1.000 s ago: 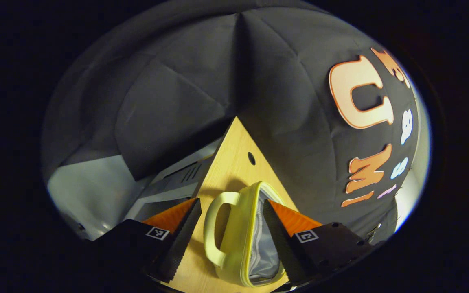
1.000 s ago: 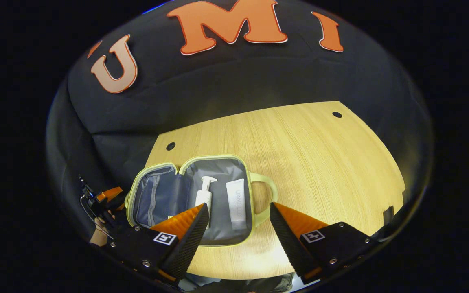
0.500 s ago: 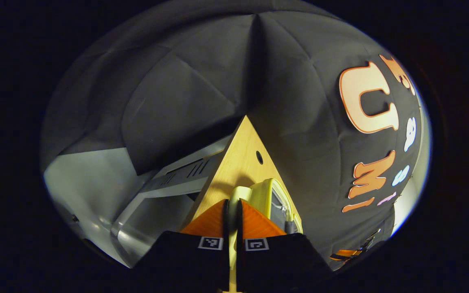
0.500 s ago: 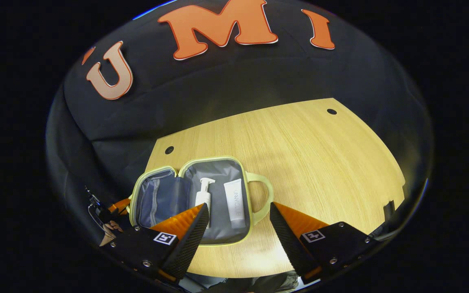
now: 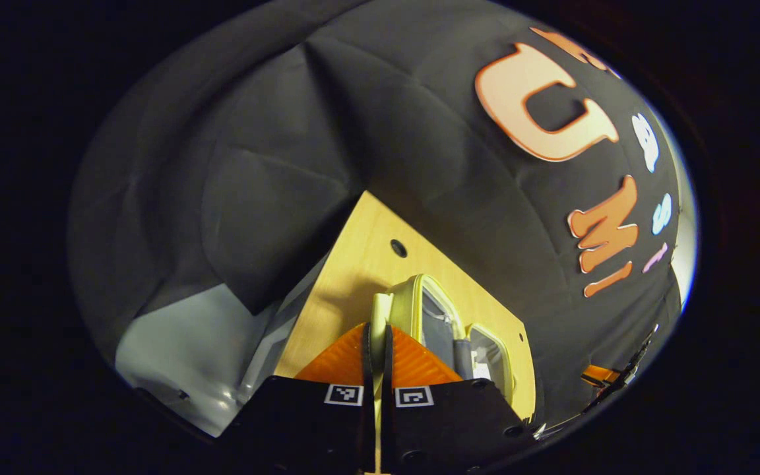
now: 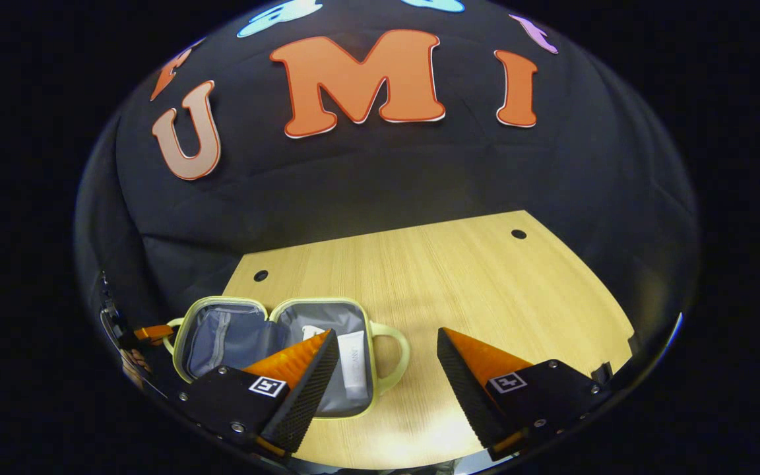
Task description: First open the suitcase, pack the skin care products into it, and then close the suitcase.
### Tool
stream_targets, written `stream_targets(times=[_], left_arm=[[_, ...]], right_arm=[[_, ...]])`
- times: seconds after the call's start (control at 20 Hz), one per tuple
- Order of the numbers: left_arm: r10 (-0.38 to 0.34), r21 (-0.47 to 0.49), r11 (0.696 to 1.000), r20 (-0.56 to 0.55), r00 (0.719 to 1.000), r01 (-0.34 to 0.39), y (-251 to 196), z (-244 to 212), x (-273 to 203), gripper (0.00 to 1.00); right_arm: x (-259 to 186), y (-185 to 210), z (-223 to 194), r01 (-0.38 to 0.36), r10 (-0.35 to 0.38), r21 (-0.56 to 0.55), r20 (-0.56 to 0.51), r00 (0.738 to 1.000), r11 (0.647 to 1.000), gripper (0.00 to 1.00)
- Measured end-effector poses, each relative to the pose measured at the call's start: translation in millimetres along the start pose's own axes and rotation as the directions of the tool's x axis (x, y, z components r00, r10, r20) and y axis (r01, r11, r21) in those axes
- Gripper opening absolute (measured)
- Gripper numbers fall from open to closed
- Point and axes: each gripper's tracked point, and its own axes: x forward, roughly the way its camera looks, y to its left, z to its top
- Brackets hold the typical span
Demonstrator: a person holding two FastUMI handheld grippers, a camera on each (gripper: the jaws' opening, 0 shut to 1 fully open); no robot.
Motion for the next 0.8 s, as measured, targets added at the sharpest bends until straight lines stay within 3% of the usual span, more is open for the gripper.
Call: stream_targets(times=[0.15, 0.3, 0.55, 0.8], left_arm=[[-0.012, 0.103, 0.995, 0.003, 1.0, 0.011, -51, 15, -22, 0.04], [0.038, 0.227, 0.973, -0.018, 0.999, -0.033, -98, 19, -26, 0.04], [0.168, 0.403, 0.902, 0.001, 0.986, -0.154, -163, 17, -24, 0.04], [0.249, 0.47, 0.848, 0.053, 0.967, -0.244, -231, 2, -24, 0.04]], right_arm=[[-5, -9, 11, -0.017, 0.017, 0.012, 0.031, 0.999, 1.0, 0.96], [-9, -25, 25, -0.032, 0.031, 0.007, 0.072, 0.997, 0.999, 0.96], [-17, -66, 55, -0.062, 0.063, -0.009, 0.139, 0.988, 0.998, 0.96], [-24, -120, 72, -0.113, 0.116, -0.023, 0.163, 0.98, 0.993, 0.96]])
